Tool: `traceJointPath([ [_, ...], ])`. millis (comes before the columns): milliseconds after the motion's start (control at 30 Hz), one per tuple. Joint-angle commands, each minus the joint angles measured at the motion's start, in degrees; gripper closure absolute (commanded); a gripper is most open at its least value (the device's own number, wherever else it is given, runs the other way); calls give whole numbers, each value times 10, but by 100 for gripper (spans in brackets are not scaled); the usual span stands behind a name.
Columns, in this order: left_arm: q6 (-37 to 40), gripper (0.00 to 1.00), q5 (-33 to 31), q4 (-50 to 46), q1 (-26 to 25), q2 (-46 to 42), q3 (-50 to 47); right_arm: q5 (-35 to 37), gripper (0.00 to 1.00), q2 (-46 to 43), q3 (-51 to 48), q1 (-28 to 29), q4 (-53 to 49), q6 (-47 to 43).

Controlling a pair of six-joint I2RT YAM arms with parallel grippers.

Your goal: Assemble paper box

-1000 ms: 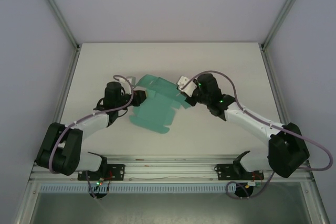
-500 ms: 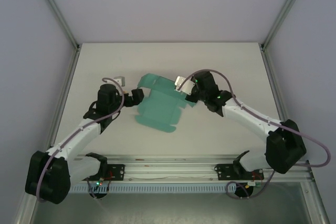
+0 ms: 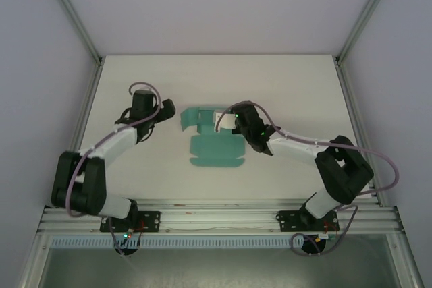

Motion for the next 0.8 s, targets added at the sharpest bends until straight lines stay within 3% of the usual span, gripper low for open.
traceJointPath([
  [0,14,0,37,16,0,40,23,29,100,17,-26,7,112,-45],
  [167,52,2,113,88,-6,78,14,29,100,18,-33,8,136,-28],
  [400,96,16,222,197,-42,93,-28,57,100,47,-36,9,156,-49],
  [767,145,23,184,327,-106,95,-94,84,100,44,-28,16,124,-34],
])
